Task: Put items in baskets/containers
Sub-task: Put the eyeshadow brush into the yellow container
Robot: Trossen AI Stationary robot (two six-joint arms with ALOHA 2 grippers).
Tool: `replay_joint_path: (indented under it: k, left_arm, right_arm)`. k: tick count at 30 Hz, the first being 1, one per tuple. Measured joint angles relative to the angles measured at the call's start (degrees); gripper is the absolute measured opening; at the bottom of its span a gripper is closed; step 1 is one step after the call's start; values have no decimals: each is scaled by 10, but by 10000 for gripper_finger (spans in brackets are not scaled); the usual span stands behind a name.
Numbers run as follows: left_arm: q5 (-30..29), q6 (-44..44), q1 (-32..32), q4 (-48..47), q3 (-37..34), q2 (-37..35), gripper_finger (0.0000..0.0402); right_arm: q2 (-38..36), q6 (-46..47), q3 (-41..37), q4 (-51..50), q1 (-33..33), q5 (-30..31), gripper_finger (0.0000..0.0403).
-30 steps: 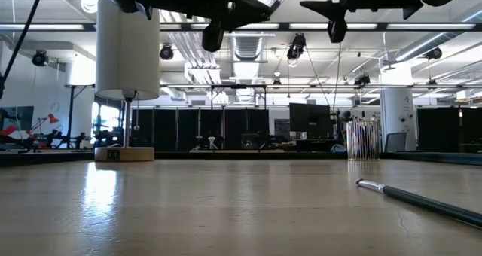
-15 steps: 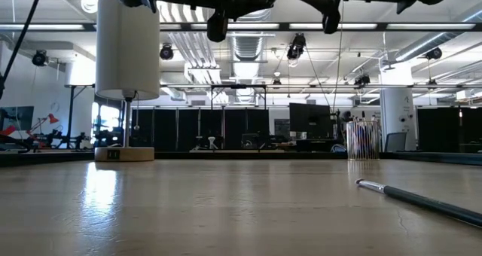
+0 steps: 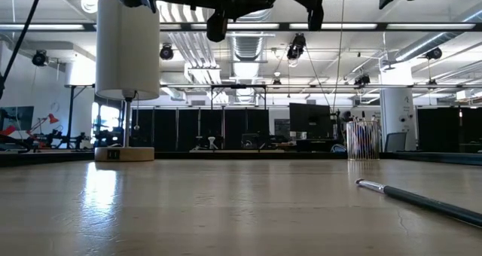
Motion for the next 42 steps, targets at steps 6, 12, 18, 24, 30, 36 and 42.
replay_joint_path:
  k: [6,12,18,24,30,36,42]
  left_arm:
    - [-1,0,0,-3,0,0,26]
    - [0,-12,0,-6,-1,0,44]
    - [-2,-27,1,-12,-2,0,108]
    - [-3,-30,1,-23,-3,0,132]
    - [-2,-30,1,-37,-3,0,134]
    - [-2,-30,2,-51,-3,-2,135]
    - [-1,-30,1,-52,-3,-4,135]
  right_arm:
    - [-1,-19,2,-4,1,6,85]
    - [-3,-39,2,-8,1,5,54]
    - [-11,-61,3,-26,1,8,54]
    - [-24,-87,4,-41,1,22,54]
    - [-60,-126,4,-112,-12,53,54]
    - [-115,-194,4,-216,-49,93,54]
    - [-162,-280,2,-350,-135,148,54]
